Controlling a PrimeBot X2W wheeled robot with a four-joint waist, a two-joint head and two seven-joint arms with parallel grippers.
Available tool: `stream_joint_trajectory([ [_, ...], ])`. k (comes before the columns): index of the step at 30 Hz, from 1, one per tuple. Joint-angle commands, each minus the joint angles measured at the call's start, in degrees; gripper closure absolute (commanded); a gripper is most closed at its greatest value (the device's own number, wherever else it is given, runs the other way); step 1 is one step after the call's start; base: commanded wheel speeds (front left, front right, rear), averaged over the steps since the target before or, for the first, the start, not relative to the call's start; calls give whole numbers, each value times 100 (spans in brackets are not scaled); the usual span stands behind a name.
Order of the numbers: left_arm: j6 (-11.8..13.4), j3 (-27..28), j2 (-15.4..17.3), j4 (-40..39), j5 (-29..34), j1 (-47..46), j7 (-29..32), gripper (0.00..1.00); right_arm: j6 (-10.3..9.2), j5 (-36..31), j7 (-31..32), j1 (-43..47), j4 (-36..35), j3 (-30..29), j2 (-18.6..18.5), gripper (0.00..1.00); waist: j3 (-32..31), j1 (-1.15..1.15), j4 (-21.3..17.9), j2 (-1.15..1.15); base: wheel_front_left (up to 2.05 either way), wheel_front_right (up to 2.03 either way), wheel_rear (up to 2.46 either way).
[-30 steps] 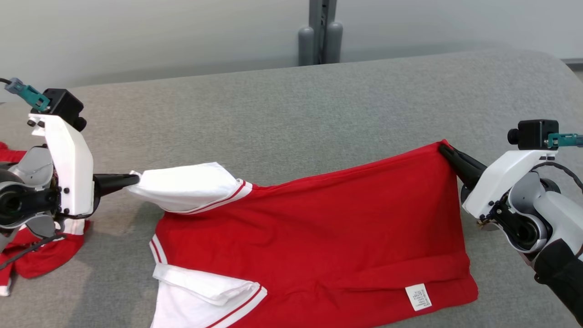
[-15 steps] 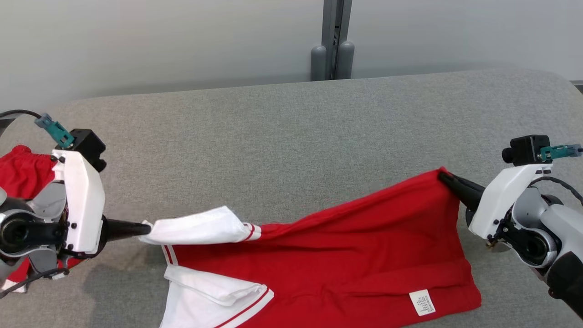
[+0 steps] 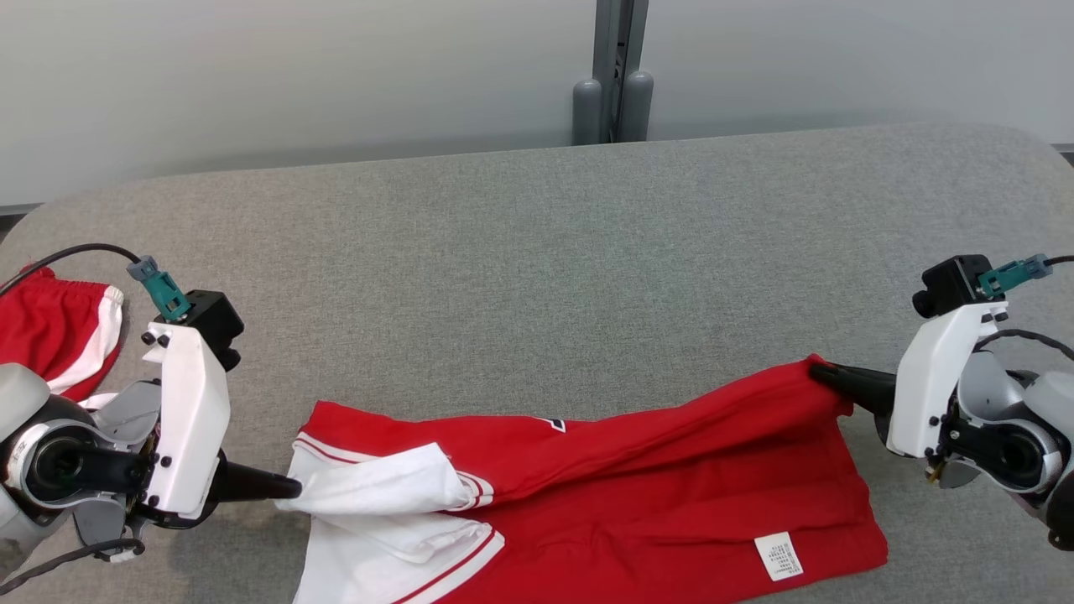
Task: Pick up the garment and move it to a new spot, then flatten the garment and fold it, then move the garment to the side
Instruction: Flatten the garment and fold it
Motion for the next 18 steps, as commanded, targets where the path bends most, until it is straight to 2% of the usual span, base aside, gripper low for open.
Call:
stream_joint_trajectory([
  [1, 36, 2, 37, -17, -21, 74, 8, 100, 1, 92, 104, -40, -28, 18, -92, 100, -3, 0, -1, 0, 0, 0, 0],
  [7, 73, -25, 79, -86, -50, 153, 40, 100, 1, -13, 377, -151, 105, 262, -294, 100, -5, 0, 3, 0, 0, 0, 0],
  [18, 141, -108, 121, -232, -164, 301, 174, 100, 1, 174, 594, -61, 152, 503, -215, 100, -52, 0, 14, 0, 0, 0, 0],
])
